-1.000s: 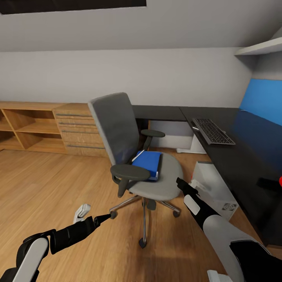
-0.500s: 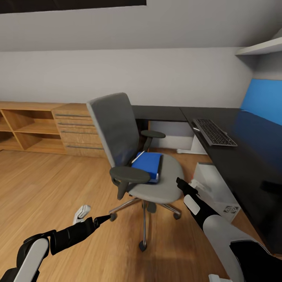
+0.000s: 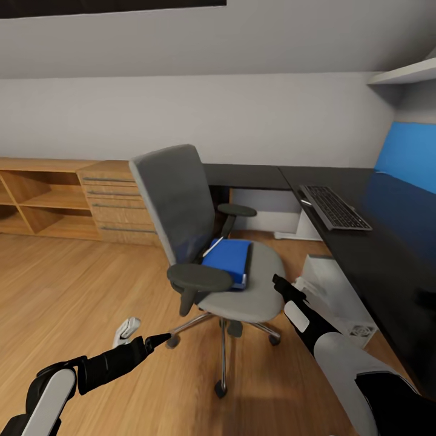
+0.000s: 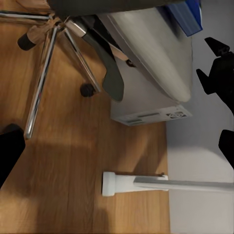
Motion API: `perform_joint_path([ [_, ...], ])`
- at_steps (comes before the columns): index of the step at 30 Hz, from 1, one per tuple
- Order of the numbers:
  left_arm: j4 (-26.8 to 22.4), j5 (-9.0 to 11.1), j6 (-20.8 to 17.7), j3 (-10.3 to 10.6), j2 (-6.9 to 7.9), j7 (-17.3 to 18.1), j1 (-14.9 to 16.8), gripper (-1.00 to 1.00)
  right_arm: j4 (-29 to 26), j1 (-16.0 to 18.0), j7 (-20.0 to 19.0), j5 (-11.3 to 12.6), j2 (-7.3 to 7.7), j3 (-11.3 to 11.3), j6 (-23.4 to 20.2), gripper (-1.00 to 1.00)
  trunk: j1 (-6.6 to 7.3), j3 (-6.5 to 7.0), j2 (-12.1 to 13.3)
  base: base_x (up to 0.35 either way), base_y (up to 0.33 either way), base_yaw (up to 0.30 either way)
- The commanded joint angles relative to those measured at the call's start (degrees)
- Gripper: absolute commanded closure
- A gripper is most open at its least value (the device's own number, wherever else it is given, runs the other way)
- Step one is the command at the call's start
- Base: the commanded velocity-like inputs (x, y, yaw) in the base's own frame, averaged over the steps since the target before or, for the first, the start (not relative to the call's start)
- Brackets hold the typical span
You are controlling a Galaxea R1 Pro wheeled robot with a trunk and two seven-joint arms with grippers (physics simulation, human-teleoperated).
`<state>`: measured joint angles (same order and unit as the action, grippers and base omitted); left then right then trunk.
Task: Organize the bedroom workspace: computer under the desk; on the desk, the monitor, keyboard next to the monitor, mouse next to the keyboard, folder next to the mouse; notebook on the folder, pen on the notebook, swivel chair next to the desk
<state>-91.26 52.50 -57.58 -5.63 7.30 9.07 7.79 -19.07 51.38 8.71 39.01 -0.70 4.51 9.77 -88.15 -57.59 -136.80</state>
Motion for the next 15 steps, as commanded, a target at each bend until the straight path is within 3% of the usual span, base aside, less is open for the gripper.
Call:
perform_joint_path([
  [1,0.0,-0.6,-0.2,-0.1,-0.01,0.6,0.0,-1.00,0.0,0.0,0.3,0.5,0.02,0.5,0.3,-1.00,-0.01,-0.05,0.0,0.243,-0.025,0.000],
  [11,0.0,-0.7,-0.4,-0.2,-0.01,0.7,0.0,-1.00,0.0,0.0,0.3,0.5,0.00,0.5,0.3,-1.00,-0.01,-0.05,0.0,0.091,-0.016,0.002],
  [15,0.0,-0.7,-0.4,-0.4,0.06,0.8,0.0,-1.00,0.0,0.0,0.3,0.5,-0.07,0.5,0.3,-1.00,-0.01,-0.05,0.0,0.007,-0.001,0.133],
])
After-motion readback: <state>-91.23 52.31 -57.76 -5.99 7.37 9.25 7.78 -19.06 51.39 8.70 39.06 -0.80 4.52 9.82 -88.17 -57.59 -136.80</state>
